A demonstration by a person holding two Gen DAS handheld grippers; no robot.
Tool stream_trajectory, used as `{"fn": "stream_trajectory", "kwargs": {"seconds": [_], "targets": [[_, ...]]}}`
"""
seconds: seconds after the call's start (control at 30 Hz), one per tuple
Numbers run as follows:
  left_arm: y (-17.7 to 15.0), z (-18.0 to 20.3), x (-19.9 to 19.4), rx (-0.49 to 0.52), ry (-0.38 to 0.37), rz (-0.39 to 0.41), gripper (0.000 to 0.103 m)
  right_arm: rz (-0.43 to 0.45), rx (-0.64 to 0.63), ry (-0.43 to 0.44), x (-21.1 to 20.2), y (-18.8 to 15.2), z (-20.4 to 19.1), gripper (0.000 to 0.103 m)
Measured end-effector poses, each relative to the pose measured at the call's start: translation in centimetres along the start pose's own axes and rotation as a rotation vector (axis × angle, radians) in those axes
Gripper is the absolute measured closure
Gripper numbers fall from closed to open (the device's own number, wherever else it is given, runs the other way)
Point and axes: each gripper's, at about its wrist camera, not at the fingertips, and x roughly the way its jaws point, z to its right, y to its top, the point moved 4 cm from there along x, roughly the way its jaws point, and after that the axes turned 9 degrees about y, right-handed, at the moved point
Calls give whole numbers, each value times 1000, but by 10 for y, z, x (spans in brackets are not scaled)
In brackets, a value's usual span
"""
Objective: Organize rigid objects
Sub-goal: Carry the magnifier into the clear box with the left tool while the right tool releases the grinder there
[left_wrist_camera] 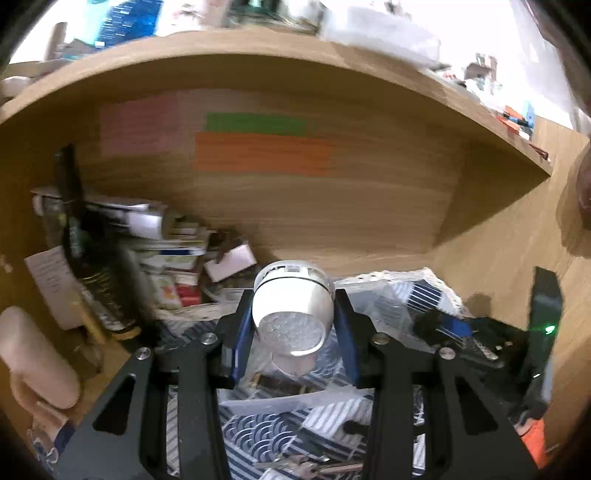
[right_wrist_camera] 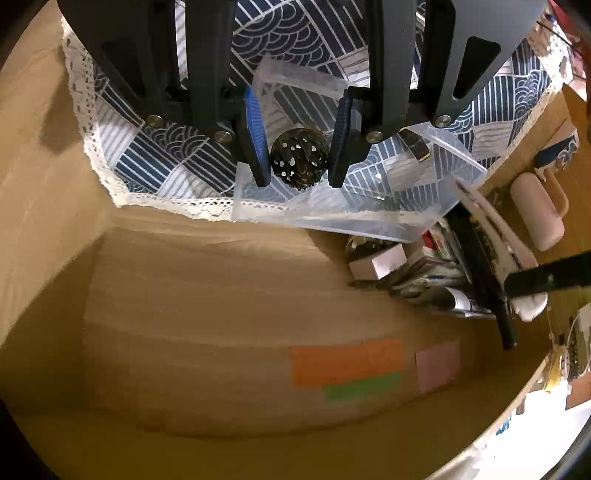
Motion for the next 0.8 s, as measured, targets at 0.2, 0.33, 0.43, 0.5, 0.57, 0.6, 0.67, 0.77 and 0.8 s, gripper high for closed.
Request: {"fn": "stream_trajectory", "kwargs": {"seconds": [0.2, 0.33, 0.43, 0.5, 0.57, 0.6, 0.67, 0.77, 0.8], "targets": [[-9, 30, 40, 20, -93, -97, 62, -60, -5, 5, 20, -7, 4, 74], [-20, 35, 72, 3, -123, -186, 62, -93, -7, 3, 30, -11, 4, 74], [-25, 24, 94, -39, -114, -234, 62, -115, -18, 8, 37, -12, 2, 74], [-25, 16, 102, -63, -104, -244, 61, -127, -29, 11, 42, -11, -1, 73], [-26, 7, 111, -83, -92, -261, 61, -136, -38, 14, 47, -10, -3, 73], [-27, 3, 117, -87, -78, -271, 60, -142, -40, 20, 49, -9, -3, 73], [-31, -5, 127, -95, -53, -292, 58, -151, -47, 24, 54, -8, -6, 73], [-37, -13, 138, -111, -29, -321, 55, -168, -53, 34, 62, -7, -11, 73], [-38, -14, 141, -110, -25, -330, 54, -174, -54, 37, 65, -7, -12, 73]]}}
